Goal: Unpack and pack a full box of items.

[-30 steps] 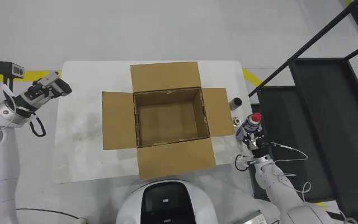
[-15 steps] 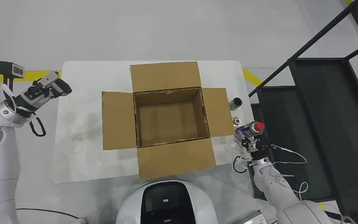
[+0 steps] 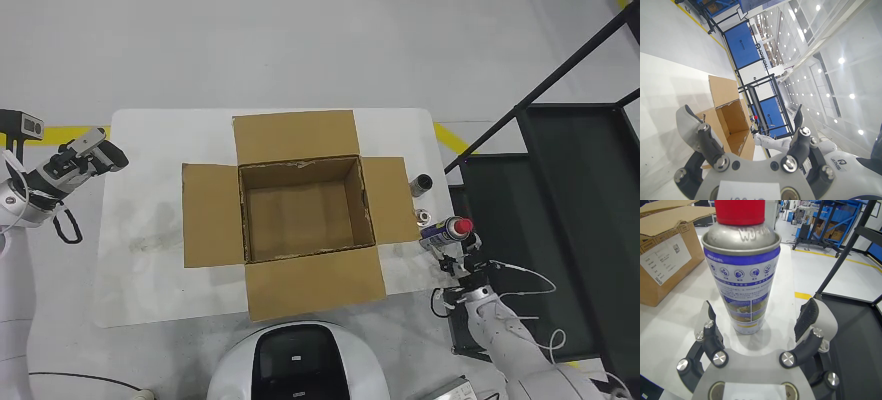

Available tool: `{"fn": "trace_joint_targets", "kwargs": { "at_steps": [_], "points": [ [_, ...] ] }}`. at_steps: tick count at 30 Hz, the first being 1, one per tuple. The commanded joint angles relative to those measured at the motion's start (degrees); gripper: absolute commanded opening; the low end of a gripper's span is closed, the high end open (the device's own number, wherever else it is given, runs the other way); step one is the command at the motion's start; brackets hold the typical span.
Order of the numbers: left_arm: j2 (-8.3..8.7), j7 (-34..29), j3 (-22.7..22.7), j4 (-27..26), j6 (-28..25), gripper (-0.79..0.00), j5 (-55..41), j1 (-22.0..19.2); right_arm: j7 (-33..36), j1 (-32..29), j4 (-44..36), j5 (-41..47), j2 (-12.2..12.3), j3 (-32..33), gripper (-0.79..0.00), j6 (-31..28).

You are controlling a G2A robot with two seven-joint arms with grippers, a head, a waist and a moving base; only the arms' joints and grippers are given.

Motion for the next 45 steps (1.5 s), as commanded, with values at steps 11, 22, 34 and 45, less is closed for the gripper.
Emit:
{"fn": "trace_joint_targets", "kwargs": {
  "at_steps": [11, 22, 34, 45],
  "points": [
    [0.00, 0.00, 0.00, 0.00, 0.00, 0.000, 0.00, 0.00, 2.82, 0.32, -2.62, 3.31, -0.38, 0.13, -0.785, -4.07],
    [0.00, 0.00, 0.00, 0.00, 0.00, 0.000, 0.00, 0.00, -2.88, -4.13, -8.29, 5.04, 0.85, 2.29, -0.785, -7.12],
    [0.00, 0.00, 0.00, 0.00, 0.00, 0.000, 0.00, 0.00, 12.85, -25.52, -53.06, 8.10, 6.07, 16.96, -0.785, -1.17],
    [0.00, 0.00, 0.00, 0.00, 0.00, 0.000, 0.00, 0.00, 34.36, -41.72, -83.46, 18.03, 6.49, 23.05, -0.785, -5.63]
  ]
}}
